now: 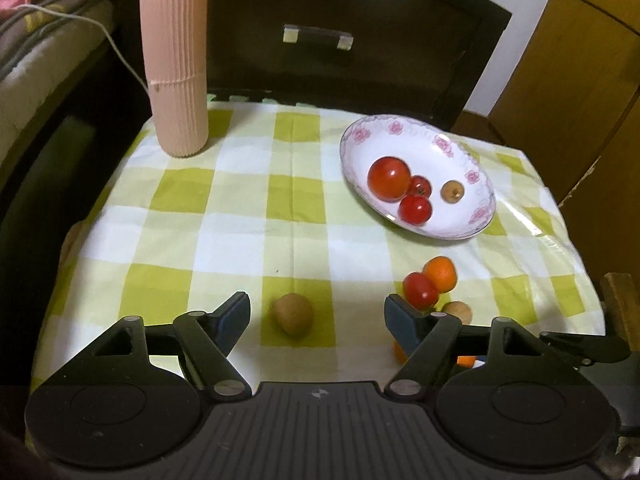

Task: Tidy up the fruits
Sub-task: 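Withdraw both tools and move the right tool toward an orange tangerine, then grasp the small brown round fruit with the left tool while the right tool holds the tangerine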

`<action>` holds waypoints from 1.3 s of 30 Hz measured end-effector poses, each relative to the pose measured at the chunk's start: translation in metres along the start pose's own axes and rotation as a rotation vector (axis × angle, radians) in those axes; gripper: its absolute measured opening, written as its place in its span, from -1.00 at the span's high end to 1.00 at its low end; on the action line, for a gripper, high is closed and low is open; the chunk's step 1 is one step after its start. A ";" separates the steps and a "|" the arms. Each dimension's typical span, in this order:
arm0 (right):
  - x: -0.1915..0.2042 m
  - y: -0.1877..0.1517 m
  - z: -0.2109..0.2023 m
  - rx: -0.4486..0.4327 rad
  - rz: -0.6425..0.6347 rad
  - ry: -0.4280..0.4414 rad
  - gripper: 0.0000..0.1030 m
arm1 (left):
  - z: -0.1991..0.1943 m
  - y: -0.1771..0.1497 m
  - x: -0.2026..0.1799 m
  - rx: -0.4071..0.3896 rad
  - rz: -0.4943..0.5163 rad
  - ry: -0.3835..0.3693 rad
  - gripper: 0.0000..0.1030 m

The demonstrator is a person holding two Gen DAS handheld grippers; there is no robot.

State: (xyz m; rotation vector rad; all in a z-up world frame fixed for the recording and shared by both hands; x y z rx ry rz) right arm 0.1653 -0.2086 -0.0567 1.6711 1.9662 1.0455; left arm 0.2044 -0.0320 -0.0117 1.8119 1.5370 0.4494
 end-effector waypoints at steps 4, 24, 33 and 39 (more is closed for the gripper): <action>-0.001 0.001 0.003 -0.001 0.004 0.005 0.33 | 0.006 -0.006 -0.005 0.008 0.074 0.031 -0.54; -0.002 -0.001 0.001 0.013 0.042 0.049 0.38 | 0.042 -0.022 -0.012 0.031 0.181 0.082 0.22; -0.006 0.000 -0.003 0.008 0.045 0.040 0.38 | 0.037 -0.028 -0.013 0.041 0.177 0.069 0.32; 0.000 -0.004 -0.009 0.016 0.015 0.053 0.38 | 0.014 -0.044 -0.013 0.067 0.185 0.050 0.32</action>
Point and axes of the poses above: each gripper's, at about its wrist camera, not at the fingertips, and z roughly the way its jaws point, x to its left, y to its top, the point moved 3 cm from there along z, roughly the way its jaws point, and after that the axes turned 10 degrees about -x, right-handed, at the moved point
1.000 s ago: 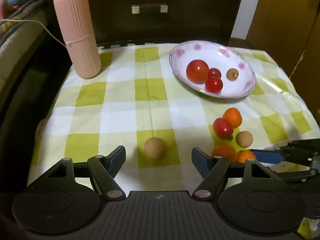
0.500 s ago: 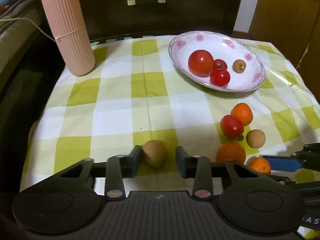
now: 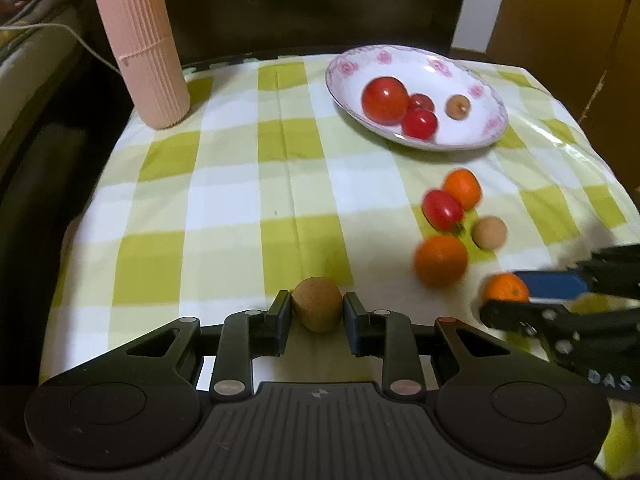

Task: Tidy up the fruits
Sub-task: 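Grasp the small brown round fruit with the left tool while the right tool holds the tangerine, then carry the brown fruit and the tangerine to the white plate with both tools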

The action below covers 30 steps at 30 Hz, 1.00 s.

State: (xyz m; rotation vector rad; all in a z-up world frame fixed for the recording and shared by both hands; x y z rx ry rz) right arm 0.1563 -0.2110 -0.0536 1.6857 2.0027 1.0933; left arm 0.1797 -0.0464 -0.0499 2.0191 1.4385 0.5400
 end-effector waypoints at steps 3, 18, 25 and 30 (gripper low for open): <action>0.002 -0.005 -0.002 0.005 -0.021 0.001 0.38 | -0.008 -0.012 -0.006 0.012 0.007 -0.009 0.31; 0.006 -0.008 0.000 0.018 -0.064 0.000 0.35 | -0.007 -0.015 -0.022 -0.015 0.048 -0.030 -0.21; 0.006 -0.010 -0.001 0.022 -0.067 0.001 0.35 | -0.006 -0.020 -0.021 -0.003 0.063 -0.021 -0.18; 0.005 -0.009 0.000 0.020 -0.055 -0.001 0.35 | -0.005 -0.019 -0.015 -0.002 0.028 -0.026 -0.14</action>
Point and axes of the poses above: each gripper's, at about its wrist camera, not at the fingertips, and z roughly the way its jaws point, x to its left, y to its top, the point moved 3 cm from there along z, roughly the way its jaws point, and after that the axes turned 10 degrees about -x, right-handed, at the moved point
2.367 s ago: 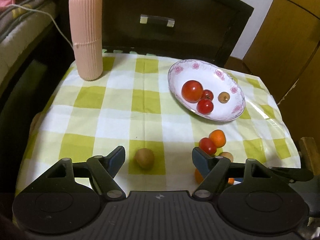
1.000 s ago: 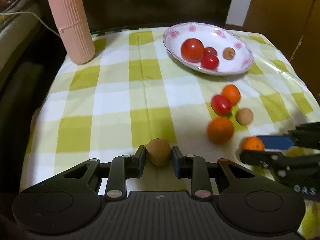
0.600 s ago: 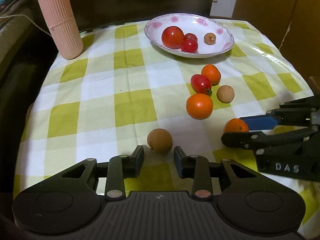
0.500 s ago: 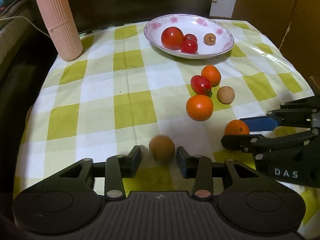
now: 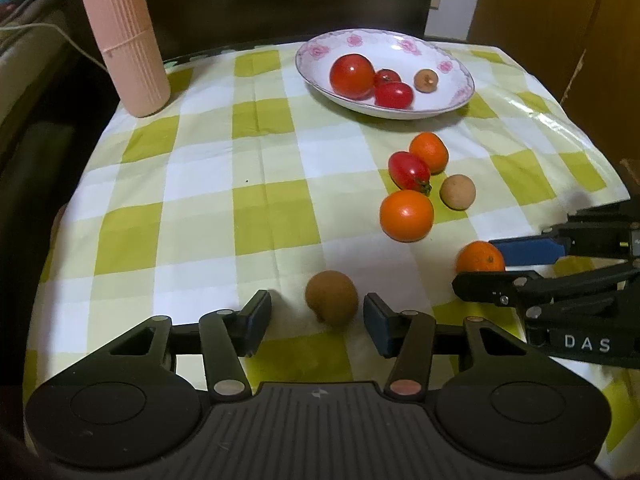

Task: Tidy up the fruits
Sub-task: 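Carry the brown fruit and the tangerine to the white plate with both tools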

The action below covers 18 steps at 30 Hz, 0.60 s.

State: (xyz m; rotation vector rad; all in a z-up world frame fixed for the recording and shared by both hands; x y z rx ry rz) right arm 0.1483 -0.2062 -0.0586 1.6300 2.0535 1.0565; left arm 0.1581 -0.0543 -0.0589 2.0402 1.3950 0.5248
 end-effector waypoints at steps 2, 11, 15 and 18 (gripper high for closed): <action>0.000 0.000 0.000 -0.001 0.001 -0.002 0.35 | 0.001 0.001 -0.001 0.000 -0.005 -0.002 -0.12; 0.001 0.001 0.000 -0.005 -0.010 -0.007 0.35 | 0.004 0.006 -0.004 -0.006 -0.008 -0.007 0.09; 0.002 0.001 0.000 -0.006 -0.016 -0.010 0.37 | 0.002 0.003 -0.009 -0.003 0.023 -0.005 0.15; 0.001 0.001 0.000 -0.006 -0.013 -0.008 0.37 | 0.001 0.002 -0.008 -0.003 0.028 -0.002 0.13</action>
Point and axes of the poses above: each gripper's, at about its wrist camera, not at the fingertips, and z roughly the way its jaws point, x to its left, y to its top, the point moved 3 cm from there along z, roughly the way its jaws point, and after that the axes turned 10 degrees about -x, right-handed, at the moved point
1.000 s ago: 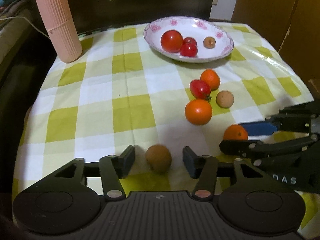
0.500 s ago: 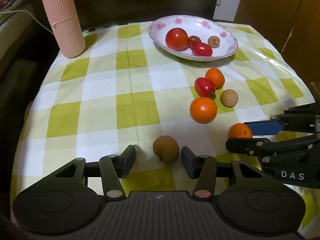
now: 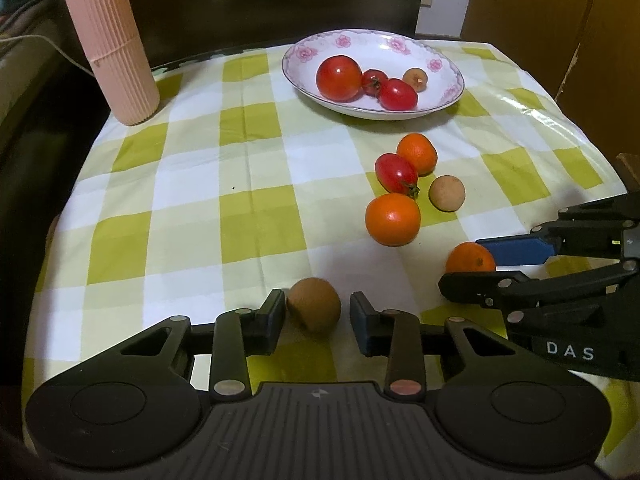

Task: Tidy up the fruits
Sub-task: 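Carry the brown fruit and the tangerine to the white plate with both tools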

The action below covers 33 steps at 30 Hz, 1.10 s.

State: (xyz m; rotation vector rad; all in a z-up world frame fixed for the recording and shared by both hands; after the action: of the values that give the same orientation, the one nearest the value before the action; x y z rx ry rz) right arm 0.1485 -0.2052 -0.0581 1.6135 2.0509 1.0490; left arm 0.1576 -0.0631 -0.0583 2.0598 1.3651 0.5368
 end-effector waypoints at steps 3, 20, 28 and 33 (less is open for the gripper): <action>0.000 0.000 0.000 -0.001 0.000 -0.002 0.37 | 0.001 0.001 0.001 -0.004 -0.008 -0.001 0.13; 0.001 0.005 -0.005 -0.029 0.004 0.001 0.37 | -0.005 0.012 -0.005 -0.020 -0.013 -0.028 0.31; -0.004 0.016 -0.011 -0.069 0.048 0.002 0.37 | -0.009 0.028 -0.009 -0.054 -0.039 -0.052 0.31; -0.013 0.028 -0.016 -0.106 0.078 -0.014 0.37 | -0.008 0.045 -0.011 -0.087 -0.055 -0.057 0.31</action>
State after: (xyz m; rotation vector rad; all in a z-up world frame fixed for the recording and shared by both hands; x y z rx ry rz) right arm 0.1612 -0.2200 -0.0298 1.6542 1.9030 1.1498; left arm 0.1781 -0.0842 -0.0219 1.9484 1.3376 0.5006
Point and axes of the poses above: each gripper's, at about its wrist camera, not at the fingertips, and z roughly the way its jaws point, x to its left, y to its top, the point moved 3 cm from there along z, roughly the way its jaws point, and after that the axes turned 10 degrees about -x, right-handed, at the moved point
